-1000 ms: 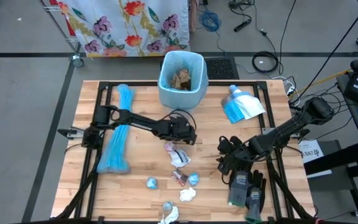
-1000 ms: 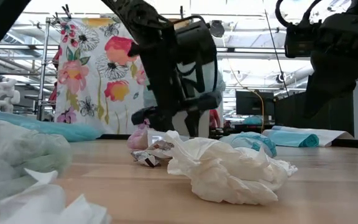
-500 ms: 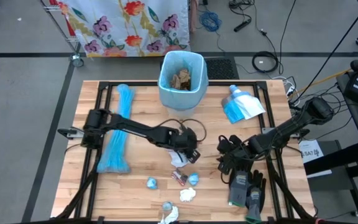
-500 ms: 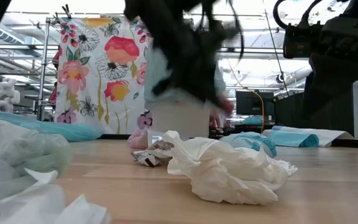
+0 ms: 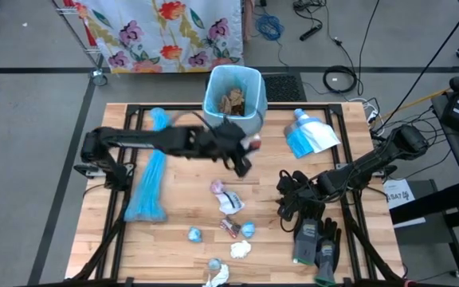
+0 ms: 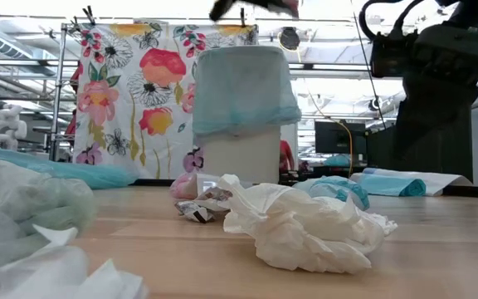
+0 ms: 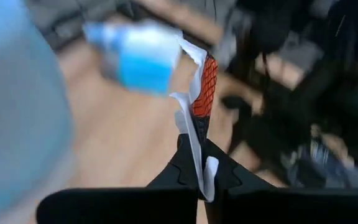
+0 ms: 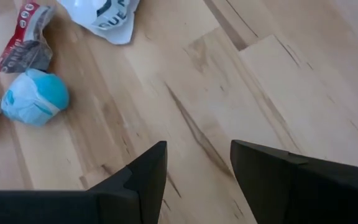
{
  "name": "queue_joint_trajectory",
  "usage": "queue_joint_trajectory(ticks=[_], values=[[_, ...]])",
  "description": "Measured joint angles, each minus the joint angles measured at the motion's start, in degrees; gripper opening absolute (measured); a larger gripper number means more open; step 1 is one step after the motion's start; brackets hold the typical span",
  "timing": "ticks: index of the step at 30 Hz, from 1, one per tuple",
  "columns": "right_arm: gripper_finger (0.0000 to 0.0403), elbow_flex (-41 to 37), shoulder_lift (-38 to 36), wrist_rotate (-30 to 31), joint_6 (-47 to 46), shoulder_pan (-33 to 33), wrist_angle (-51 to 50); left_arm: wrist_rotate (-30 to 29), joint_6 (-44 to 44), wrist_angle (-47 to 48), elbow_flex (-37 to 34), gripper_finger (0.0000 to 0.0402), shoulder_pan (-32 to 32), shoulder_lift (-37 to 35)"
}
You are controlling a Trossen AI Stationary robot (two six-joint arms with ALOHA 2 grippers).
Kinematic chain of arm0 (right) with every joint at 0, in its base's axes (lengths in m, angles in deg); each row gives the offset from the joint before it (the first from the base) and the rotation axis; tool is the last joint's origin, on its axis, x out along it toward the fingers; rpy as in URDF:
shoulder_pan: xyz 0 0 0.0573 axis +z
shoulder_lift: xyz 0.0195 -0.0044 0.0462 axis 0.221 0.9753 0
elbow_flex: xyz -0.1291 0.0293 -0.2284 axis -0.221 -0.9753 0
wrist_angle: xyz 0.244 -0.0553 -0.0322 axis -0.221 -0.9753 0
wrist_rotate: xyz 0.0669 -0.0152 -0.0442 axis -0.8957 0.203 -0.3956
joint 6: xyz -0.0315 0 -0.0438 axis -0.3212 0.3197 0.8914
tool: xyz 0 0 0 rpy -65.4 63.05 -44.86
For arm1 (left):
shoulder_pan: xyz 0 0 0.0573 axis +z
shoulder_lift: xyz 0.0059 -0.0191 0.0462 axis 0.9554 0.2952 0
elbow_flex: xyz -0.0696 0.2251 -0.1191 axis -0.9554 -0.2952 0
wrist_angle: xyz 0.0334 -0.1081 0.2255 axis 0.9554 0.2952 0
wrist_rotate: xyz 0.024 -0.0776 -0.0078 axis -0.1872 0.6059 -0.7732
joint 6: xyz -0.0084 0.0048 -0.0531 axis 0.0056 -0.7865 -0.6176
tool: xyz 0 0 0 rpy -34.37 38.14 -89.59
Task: Place trash/remove bag and relplace
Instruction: Put the orange paper into the blue trash bag inside the white trash bin
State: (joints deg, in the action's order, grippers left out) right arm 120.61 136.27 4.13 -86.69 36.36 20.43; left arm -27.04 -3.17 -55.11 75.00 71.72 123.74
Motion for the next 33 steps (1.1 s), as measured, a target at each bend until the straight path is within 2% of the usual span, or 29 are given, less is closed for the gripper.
queue_joint_trajectory(ticks=[5, 8, 12, 16, 21, 24, 28, 33], values=[[0.0169, 0.02, 0.02, 0.22, 0.28, 0.0, 1.08, -3.83, 8.9, 0.26, 4.13, 0.0001, 6.13, -4.36], [0.0169, 0.02, 0.02, 0.67, 0.33, -0.01, 1.43, -3.93, 8.73, 3.13, 5.57, 0.0001, 12.08, -4.68], [0.0169, 0.02, 0.04, 1.49, 0.35, -0.02, 2.38, 1.9, 5.41, 3.39, 5.58, 0.0018, 19.45, -4.54], [0.0169, 0.02, 0.07, 1.53, 0.33, 0.0, 3.75, 8.31, 5.36, 3.38, 5.6, 0.0064, 23.92, -4.25], [0.0169, 0.02, 0.07, 1.52, 0.28, 0.0, 4.28, 9.2, 5.39, 3.32, 5.6, 0.0127, 26.13, -4.23], [0.0169, 0.02, 0.07, 1.53, -0.2, 0.0, 4.36, 9.23, 5.39, 3.41, 5.6, 0.0151, 26.37, -4.23], [0.0169, 0.02, 0.07, 1.53, -0.24, 0.0, 4.36, 9.19, 5.7, 5.48, 5.6, 0.0162, 26.39, -4.23], [0.0169, 0.02, 0.07, 1.53, 0.02, 0.0, 4.32, 6.78, 10.59, 9.49, 5.6, 0.0164, 26.39, -4.23]])
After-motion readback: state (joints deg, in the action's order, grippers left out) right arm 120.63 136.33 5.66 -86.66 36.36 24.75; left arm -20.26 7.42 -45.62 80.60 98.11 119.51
